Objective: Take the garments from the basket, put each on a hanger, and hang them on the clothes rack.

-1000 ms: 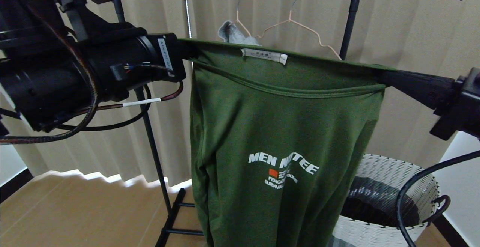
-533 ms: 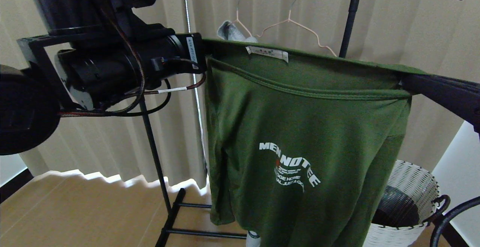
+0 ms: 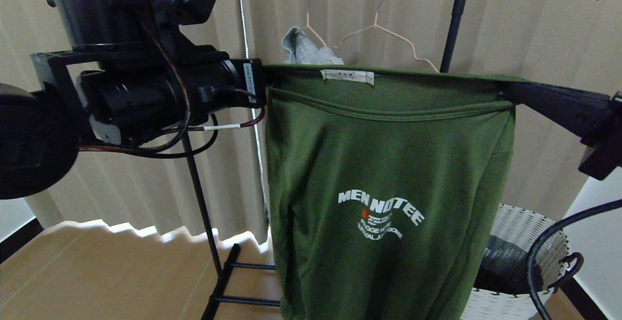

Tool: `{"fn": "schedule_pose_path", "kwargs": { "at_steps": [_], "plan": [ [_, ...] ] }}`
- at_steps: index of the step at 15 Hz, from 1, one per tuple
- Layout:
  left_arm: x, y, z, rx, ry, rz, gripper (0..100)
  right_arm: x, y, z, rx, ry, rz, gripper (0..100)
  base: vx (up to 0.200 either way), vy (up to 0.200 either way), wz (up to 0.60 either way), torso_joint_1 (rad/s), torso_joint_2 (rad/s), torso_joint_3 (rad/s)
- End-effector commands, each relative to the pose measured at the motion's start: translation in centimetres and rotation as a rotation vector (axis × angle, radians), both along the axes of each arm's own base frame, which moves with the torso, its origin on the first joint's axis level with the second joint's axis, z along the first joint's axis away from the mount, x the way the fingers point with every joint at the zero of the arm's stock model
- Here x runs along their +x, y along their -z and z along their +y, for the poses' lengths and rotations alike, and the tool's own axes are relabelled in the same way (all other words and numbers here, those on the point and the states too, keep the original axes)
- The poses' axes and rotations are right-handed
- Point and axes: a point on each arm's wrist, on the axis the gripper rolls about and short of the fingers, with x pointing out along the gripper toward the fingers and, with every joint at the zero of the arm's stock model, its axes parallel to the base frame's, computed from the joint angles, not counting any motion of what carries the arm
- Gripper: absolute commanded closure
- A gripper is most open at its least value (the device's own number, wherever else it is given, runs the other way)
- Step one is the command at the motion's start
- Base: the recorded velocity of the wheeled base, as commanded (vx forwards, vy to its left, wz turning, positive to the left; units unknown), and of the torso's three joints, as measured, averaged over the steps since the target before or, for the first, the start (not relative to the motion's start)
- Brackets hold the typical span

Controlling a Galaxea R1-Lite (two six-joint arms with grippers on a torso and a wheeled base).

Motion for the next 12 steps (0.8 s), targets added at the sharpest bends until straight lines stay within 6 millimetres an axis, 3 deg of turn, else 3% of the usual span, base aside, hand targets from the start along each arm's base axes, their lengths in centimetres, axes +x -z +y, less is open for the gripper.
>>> {"fn": "schedule_pose_path", "kwargs": {
  "at_steps": [1, 4, 7, 12],
  "plan": [
    [-3.7, -2.3, 2.1, 0.005, 0.011, 0.011, 100, 2.8, 0.1, 0.4, -0.012, 0.038, 0.028, 100, 0.0, 0.0, 0.0, 0.0, 0.0, 0.0],
    [-6.7, -3.7, 3.7, 0.003, 0.089, 0.021, 100, 5.1, -0.2, 1.4, -0.015, 0.038, 0.038, 100, 0.0, 0.0, 0.0, 0.0, 0.0, 0.0],
    [-11.2, -3.9, 6.0, 0.02, 0.275, 0.089, 100, 8.5, -1.2, 2.9, -0.007, 0.035, 0.025, 100, 0.0, 0.0, 0.0, 0.0, 0.0, 0.0],
    [-13.2, -2.8, 5.7, 0.027, 0.422, 0.109, 100, 10.2, -0.9, 3.6, -0.011, 0.033, 0.036, 100, 0.0, 0.0, 0.0, 0.0, 0.0, 0.0]
  ]
}}
